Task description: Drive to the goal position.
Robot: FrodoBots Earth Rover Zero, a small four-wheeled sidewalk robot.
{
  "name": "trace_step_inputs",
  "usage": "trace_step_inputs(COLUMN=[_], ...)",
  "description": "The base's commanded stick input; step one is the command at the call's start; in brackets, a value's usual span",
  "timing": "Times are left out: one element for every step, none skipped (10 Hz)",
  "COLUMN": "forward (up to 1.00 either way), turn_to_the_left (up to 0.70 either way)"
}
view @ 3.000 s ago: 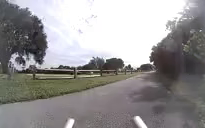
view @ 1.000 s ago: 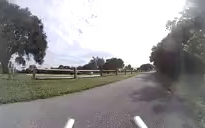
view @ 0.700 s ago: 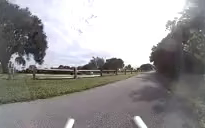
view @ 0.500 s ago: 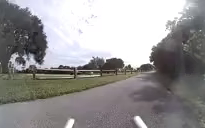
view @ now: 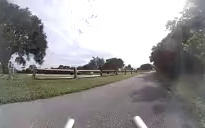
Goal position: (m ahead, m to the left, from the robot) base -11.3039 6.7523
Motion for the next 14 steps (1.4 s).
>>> trace_step_inputs(forward=[0.04, 0.04, 0.04, 0.04, 0.04, 0.04, 0.04, 0.04, 0.04, 0.04, 0.04, 0.04, 0.04, 0.04], turn_to_the_left=[0.5, 0.5, 0.5, 0.5, 0.5, 0.5, 0.5, 0.5, 0.5, 0.5, 0.5, 0.5, 0.5, 0.5])
